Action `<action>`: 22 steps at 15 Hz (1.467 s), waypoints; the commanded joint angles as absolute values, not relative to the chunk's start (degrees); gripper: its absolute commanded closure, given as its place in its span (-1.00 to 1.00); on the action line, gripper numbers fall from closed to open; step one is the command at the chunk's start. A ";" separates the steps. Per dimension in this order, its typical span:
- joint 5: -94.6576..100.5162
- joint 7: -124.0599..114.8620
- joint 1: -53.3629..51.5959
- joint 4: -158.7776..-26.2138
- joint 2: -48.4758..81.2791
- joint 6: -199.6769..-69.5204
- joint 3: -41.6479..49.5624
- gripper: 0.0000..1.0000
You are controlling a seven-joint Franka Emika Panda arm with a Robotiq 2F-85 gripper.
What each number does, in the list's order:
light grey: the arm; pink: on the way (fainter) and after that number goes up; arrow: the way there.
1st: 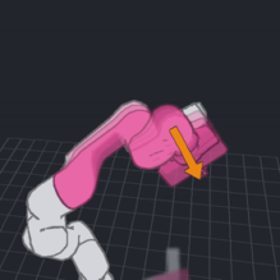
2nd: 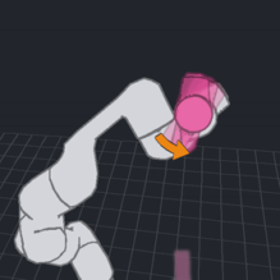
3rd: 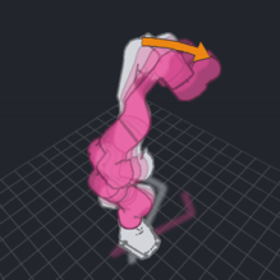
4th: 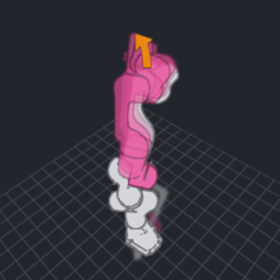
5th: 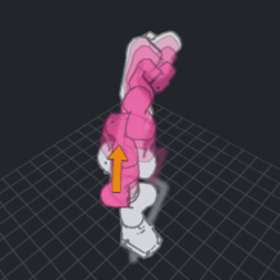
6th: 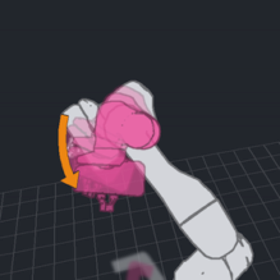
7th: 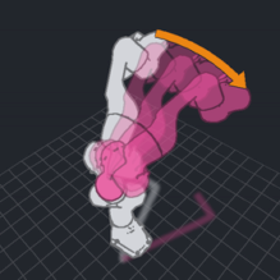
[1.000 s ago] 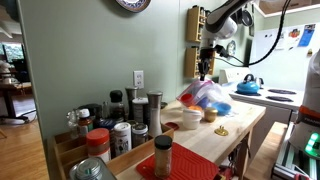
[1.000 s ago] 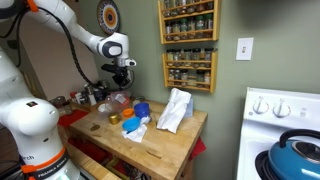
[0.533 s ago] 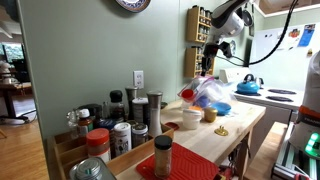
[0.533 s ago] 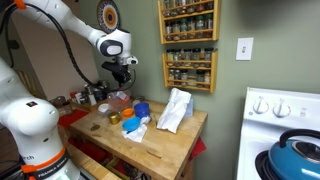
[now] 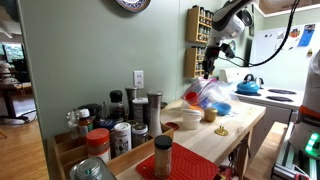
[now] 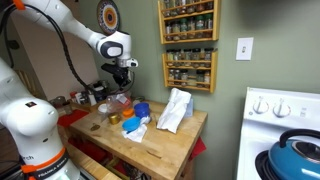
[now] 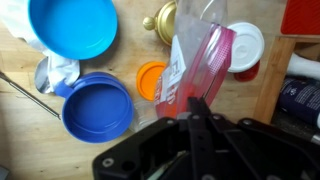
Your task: Put the orange cup in the zip lock bag
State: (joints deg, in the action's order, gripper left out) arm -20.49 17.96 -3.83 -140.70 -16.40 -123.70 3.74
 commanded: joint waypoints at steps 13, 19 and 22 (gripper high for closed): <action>-9.98 2.97 -3.62 -141.39 -12.94 -124.28 -1.67 -0.69; -9.33 1.43 -5.20 -139.39 -10.95 -124.47 -4.66 -1.00; -8.92 -2.00 -5.71 -138.69 -12.57 -122.53 -6.06 -1.00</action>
State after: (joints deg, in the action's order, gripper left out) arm -10.15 1.77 -5.06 -139.33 -11.62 -123.78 -5.02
